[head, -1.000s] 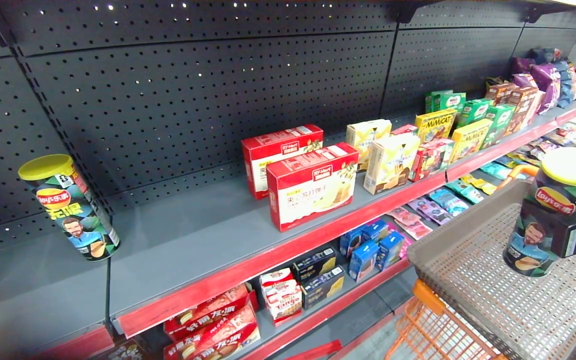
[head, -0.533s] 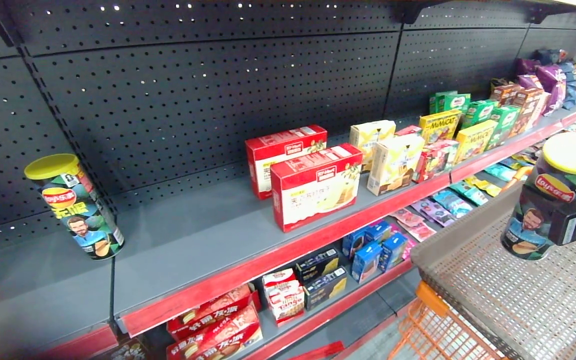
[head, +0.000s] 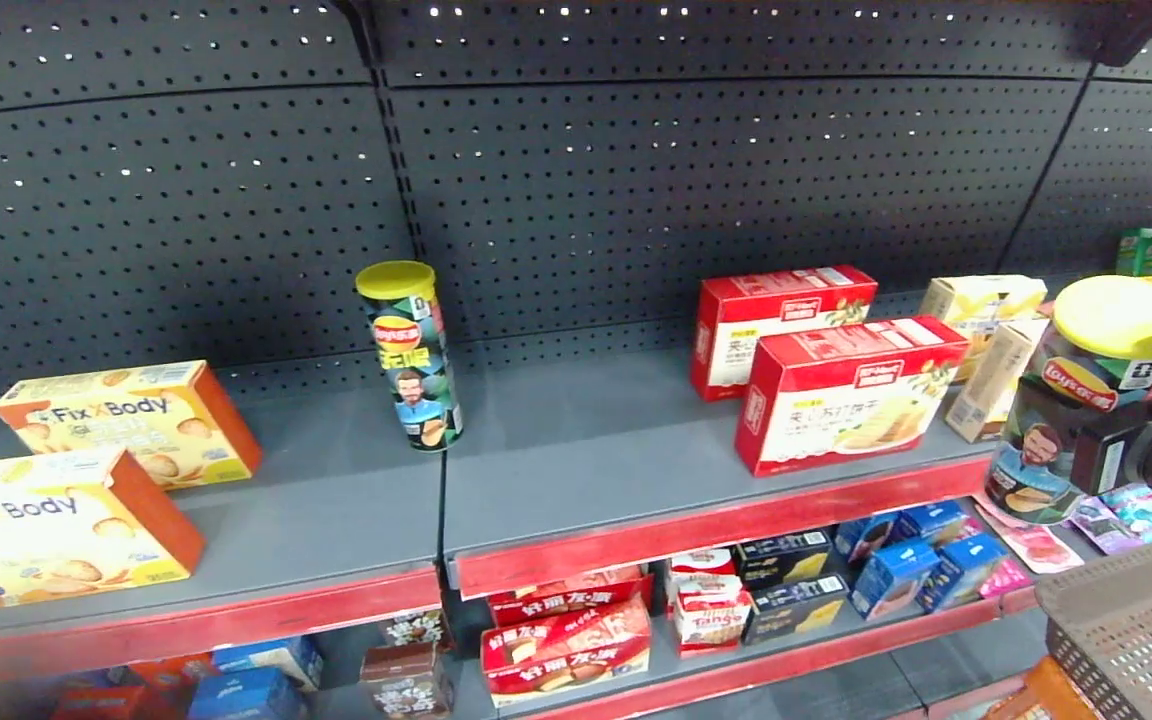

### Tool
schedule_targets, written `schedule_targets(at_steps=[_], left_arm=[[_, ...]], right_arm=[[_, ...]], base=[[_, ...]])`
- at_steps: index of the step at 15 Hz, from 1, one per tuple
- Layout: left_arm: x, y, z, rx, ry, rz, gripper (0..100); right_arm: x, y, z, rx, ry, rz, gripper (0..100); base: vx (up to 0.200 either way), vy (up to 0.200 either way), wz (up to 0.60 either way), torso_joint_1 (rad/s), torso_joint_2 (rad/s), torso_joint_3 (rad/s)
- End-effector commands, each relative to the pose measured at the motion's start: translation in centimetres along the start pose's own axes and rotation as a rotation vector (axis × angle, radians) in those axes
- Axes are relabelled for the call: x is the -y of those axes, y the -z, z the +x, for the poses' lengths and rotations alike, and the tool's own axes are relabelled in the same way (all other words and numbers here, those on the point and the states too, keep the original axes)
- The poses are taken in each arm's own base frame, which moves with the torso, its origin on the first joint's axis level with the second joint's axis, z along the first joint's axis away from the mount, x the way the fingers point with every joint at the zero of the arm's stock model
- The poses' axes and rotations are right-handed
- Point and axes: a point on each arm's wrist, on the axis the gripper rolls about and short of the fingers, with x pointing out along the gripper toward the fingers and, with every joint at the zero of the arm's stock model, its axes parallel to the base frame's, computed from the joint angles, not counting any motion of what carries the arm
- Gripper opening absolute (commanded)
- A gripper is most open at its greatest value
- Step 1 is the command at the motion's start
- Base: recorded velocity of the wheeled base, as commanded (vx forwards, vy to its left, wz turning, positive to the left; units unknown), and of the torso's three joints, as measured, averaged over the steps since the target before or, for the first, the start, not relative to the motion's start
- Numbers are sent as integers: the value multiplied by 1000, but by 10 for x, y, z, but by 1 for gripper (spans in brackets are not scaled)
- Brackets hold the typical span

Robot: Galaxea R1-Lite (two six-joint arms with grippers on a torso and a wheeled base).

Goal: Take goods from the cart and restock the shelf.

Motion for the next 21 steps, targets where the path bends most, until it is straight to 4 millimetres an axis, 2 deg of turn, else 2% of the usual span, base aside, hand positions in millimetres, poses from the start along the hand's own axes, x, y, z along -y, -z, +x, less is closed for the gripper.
schedule_targets(at_steps=[1, 11, 14, 19, 21], left_arm=[[0, 0, 0, 0, 0, 0, 100], [0, 0, 0, 0, -3, -7, 100], [0, 0, 0, -2, -1, -7, 100], [0, 0, 0, 0, -1, -6, 100], [0, 0, 0, -2, -1, -6, 100]], right_arm=[[0, -1, -1, 3, 3, 0, 0], [1, -3, -2, 30, 10, -4, 0], [-1, -4, -2, 33, 1, -3, 0], [-6, -5, -2, 59, -16, -54, 0], [-9, -6, -1, 72, -28, -59, 0]], base=[[0, 0, 0, 0, 0, 0], [0, 0, 0, 0, 0, 0], [-200, 0, 0, 12, 4, -1], [0, 0, 0, 0, 0, 0], [0, 0, 600, 12, 7, -2]])
